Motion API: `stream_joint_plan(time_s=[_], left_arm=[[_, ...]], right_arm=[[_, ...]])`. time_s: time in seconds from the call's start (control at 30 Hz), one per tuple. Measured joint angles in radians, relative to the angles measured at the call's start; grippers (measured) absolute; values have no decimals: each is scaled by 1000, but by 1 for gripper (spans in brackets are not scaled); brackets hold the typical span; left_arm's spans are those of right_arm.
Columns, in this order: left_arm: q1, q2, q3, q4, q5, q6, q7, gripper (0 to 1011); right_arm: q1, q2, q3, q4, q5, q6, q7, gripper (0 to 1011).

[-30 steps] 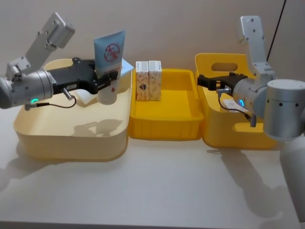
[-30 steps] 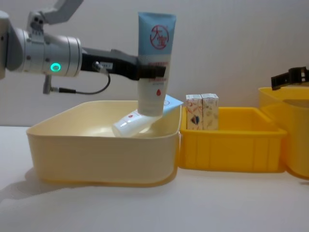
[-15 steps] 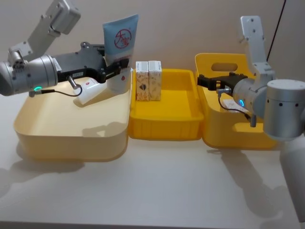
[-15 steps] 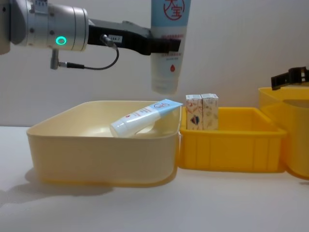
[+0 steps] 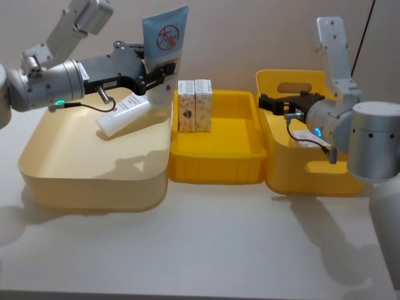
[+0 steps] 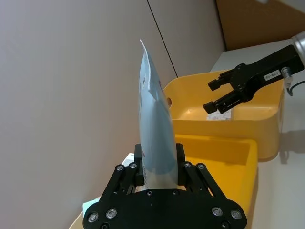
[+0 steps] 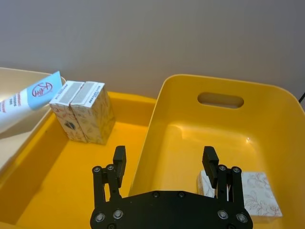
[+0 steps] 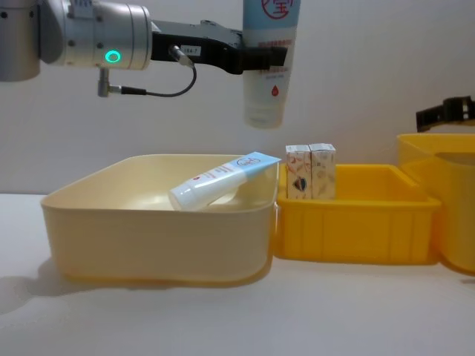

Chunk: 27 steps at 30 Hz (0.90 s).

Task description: Bimanual collaborative sorting of washing and personal care products

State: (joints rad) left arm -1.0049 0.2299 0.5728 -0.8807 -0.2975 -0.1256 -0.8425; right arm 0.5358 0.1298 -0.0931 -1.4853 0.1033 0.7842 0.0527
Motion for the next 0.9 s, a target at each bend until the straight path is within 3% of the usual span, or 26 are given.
stream_joint_plan(time_s=[0.07,0.13,0.33,0.63,0.9], left_arm=[[-24,-19,1,57,-3,-27,-16,351],[-70,-54,7,167,-17,-83,-47,351],[-167,-128,29,396,-57,-200,-114,351],[-249,-191,47,592,-91,-300,-171,351],[-282,-215,54,670,-105,-340,-194,352]], right_arm=[[0,3,-1,-7,1,-5,7,1001],[0,8,-2,-20,5,-13,20,1001],[-12,26,-3,-69,21,-44,68,1001],[-35,57,6,-152,68,-96,165,1001],[-48,84,15,-200,115,-145,248,1001]])
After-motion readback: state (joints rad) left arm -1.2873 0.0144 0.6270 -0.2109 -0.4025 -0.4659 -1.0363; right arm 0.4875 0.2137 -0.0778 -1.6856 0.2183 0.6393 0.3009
